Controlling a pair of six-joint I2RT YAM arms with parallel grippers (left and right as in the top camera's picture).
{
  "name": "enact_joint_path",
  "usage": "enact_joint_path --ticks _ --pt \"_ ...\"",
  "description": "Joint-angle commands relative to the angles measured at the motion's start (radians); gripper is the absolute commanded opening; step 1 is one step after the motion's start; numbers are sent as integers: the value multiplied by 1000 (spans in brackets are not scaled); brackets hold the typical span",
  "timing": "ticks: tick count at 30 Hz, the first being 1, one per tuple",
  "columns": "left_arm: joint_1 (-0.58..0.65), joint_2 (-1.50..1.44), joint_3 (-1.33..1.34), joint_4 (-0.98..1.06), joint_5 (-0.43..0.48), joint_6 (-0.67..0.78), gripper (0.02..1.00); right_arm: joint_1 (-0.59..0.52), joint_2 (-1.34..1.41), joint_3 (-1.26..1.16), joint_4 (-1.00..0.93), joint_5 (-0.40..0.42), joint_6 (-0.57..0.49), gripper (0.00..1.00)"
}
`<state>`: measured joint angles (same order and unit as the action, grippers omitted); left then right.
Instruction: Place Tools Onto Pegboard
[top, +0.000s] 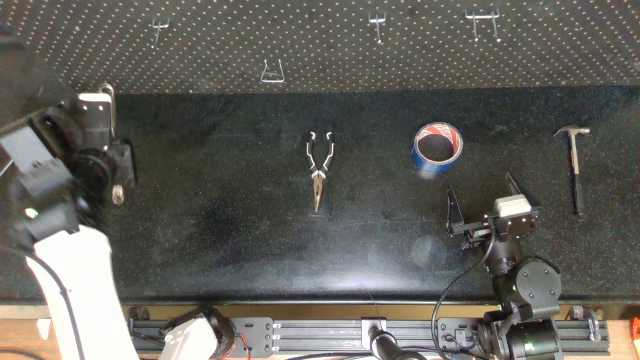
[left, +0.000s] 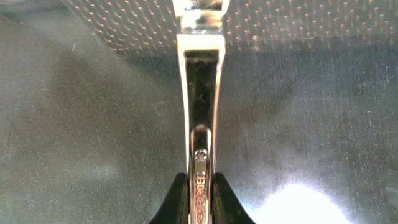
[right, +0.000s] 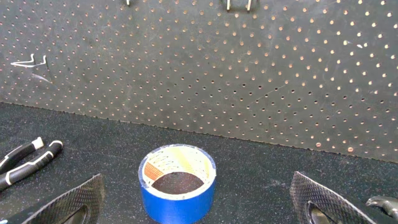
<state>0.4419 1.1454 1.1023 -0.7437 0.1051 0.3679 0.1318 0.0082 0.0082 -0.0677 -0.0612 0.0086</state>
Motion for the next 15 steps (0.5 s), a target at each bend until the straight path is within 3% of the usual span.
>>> enact_joint_path --ticks 1,3,15 --pt "-214 -67 -66 173 11 -233 29 -4 -7 -4 -3 2 -14 976" --pt "-266 -37 -66 240 -7 -233 27 -4 -7 -4 -3 2 -14 976" --pt "-266 126 -72 359 -102 -267 29 -4 -7 -4 -3 2 -14 976"
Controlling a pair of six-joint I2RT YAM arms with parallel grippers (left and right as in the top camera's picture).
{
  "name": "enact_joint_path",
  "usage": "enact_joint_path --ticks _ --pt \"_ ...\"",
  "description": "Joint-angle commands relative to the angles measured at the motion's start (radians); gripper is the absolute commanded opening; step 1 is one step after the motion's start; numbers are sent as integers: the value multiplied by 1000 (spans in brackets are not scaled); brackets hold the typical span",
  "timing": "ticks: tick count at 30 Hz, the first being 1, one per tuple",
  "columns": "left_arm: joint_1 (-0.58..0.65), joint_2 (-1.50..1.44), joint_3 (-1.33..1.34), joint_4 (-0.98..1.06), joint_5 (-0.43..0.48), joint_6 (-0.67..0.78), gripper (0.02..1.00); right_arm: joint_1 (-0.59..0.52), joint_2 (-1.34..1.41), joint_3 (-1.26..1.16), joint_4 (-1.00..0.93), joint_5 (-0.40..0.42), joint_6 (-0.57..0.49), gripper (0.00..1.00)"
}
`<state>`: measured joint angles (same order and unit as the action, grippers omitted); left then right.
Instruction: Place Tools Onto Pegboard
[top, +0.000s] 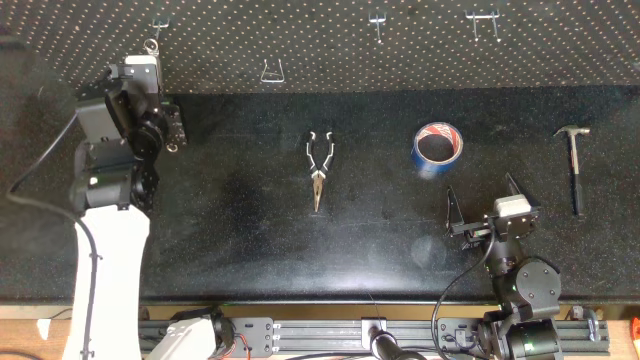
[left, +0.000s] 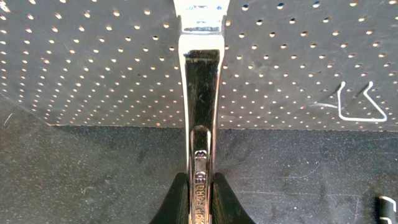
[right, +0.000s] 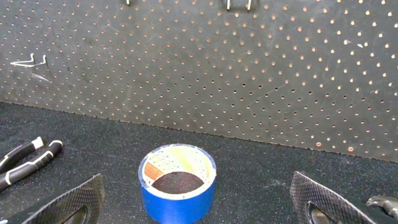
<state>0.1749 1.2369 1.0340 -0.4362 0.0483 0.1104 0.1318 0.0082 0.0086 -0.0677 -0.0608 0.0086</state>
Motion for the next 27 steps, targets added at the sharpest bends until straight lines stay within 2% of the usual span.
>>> enact_joint_path --ticks 1,7,14,18,27 --pt "2 47 -4 53 -45 -9 29 -4 -7 -4 -3 1 -14 976" --pt "2 98 -4 97 -45 -9 29 -4 -7 -4 -3 1 -14 976" --pt "2 -47 -4 56 -46 -9 29 -4 -7 -4 -3 1 -14 976" --pt "2 -52 -92 60 -124 -8 27 -4 -7 -4 -3 1 -14 976" --pt "2 -15 -95 127 -124 -10 29 -4 -7 -4 -3 1 -14 976"
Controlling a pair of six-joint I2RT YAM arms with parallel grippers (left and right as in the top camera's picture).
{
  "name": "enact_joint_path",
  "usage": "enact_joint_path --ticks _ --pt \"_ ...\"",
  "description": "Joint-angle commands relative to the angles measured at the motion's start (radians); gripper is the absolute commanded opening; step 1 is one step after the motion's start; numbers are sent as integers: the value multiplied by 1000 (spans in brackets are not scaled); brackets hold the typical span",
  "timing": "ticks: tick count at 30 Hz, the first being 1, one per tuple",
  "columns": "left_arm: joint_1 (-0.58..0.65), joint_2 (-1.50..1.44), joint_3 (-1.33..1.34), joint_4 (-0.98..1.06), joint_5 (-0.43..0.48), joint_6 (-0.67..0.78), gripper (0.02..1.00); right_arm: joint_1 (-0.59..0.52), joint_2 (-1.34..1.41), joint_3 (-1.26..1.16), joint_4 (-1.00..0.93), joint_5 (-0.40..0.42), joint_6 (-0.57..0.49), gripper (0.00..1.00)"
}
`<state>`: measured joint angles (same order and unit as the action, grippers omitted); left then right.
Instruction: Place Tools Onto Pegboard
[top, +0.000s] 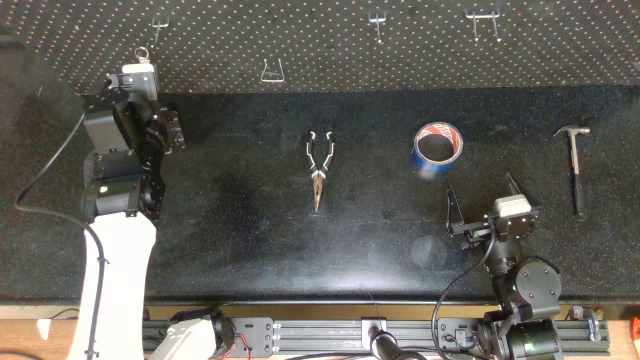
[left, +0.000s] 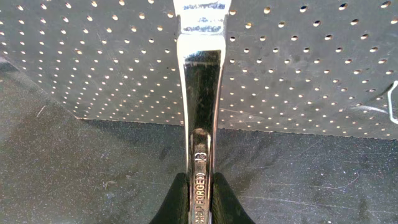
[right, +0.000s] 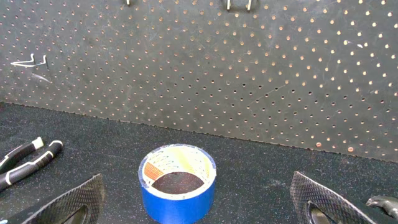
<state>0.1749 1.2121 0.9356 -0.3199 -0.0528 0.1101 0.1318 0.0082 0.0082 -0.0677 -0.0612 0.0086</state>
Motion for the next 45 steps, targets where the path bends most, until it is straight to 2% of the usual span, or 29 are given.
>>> enact_joint_path --ticks 1,18,22,23,24,25,26,27,29,31,32,34,35,36,37,38,39,41,43,45 --pt "2 15 4 11 -23 -9 27 -4 -7 -4 -3 2 -14 976" --pt "-24 109 4 115 -23 -5 29 -4 -7 -4 -3 2 -14 976" --pt "-25 183 4 193 -23 0 34 -4 -7 -4 -3 2 -14 976" --pt "-25 201 4 222 -23 0 152 -4 -7 -4 -3 2 -14 976" --pt "-25 210 4 241 -23 0 520 -4 -7 -4 -3 2 -14 976" --pt "-25 209 4 244 -23 0 665 -4 -7 -4 -3 2 -14 976" --pt "-25 199 4 227 -27 0 996 -4 -7 -4 -3 2 -14 976" --pt "-25 176 7 197 -44 2 993 -4 -7 -4 -3 2 -14 976" --pt "-26 53 35 6 -34 -4 996 -4 -7 -4 -3 2 -14 976" --pt "-26 -26 61 -128 82 -6 996 -4 -7 -4 -3 2 -14 976" --pt "-26 -82 61 -225 183 -5 998 -4 -7 -4 -3 2 -14 976" --pt "-26 -157 61 -336 181 -5 996 -4 -7 -4 -3 2 -14 976" --pt "-26 -177 61 -350 281 -68 996 -4 -7 -4 -3 2 -14 976" --pt "-43 -180 61 -368 308 -238 998 -4 -7 -4 -3 2 -14 976" --pt "-116 -179 61 -412 211 -363 998 -4 -7 -4 -3 2 -14 976" --pt "-215 -179 61 -443 132 -411 1000 -4 -7 -4 -3 2 -14 976" --pt "-399 -179 62 -479 55 -501 998 -4 -7 -4 -3 2 -14 976" --pt "-591 -160 66 -568 15 -688 998 -4 -7 -4 -3 2 -14 976" --pt "-729 -11 98 -594 8 -756 998 -4 -7 -4 -3 2 -14 976" --pt "-772 206 267 -701 12 -761 998 -4 -7 -4 -3 2 -14 976"
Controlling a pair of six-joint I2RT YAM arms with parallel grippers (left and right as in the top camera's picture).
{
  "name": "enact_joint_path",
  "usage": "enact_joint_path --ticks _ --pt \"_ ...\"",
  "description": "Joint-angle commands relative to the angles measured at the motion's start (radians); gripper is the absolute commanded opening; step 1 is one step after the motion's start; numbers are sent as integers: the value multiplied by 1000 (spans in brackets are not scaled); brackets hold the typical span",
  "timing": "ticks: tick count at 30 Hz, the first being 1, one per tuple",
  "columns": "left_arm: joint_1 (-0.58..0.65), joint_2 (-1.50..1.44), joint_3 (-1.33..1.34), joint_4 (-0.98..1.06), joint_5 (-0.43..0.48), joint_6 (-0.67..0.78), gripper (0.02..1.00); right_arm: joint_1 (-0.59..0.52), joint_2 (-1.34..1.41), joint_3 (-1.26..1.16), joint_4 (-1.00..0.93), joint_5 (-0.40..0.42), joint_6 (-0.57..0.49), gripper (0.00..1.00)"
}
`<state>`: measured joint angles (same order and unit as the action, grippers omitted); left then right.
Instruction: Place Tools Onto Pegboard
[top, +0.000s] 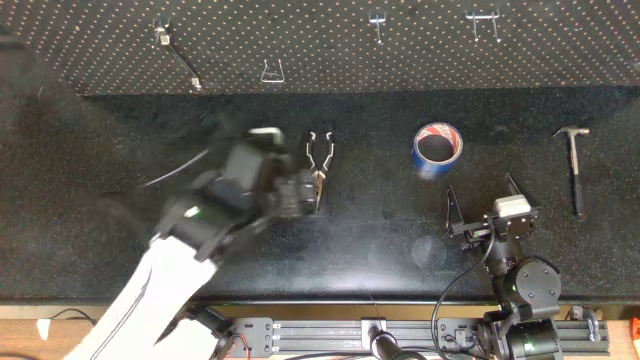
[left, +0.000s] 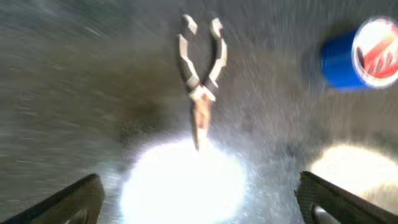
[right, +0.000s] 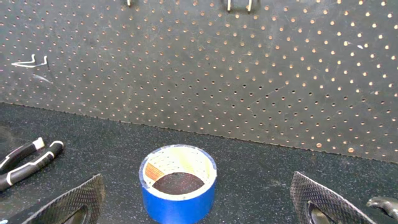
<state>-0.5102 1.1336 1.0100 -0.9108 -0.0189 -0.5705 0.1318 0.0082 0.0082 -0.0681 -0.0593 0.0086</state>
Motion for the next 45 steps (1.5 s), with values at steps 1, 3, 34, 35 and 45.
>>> enact_joint_path --ticks 1,3,34,35,45 --pt "-85 364 270 -159 -24 -63 998 -4 -7 -4 -3 0 -14 976" --pt "-79 504 377 -183 -30 -50 998 -4 -7 -4 -3 0 -14 976" --pt "47 887 438 89 -15 56 998 -4 -7 -4 -3 0 -14 976" --pt "47 887 438 90 -15 56 998 -4 -7 -4 -3 0 -14 976" --pt "45 917 438 115 4 56 1000 -4 -7 -4 -3 0 -14 976"
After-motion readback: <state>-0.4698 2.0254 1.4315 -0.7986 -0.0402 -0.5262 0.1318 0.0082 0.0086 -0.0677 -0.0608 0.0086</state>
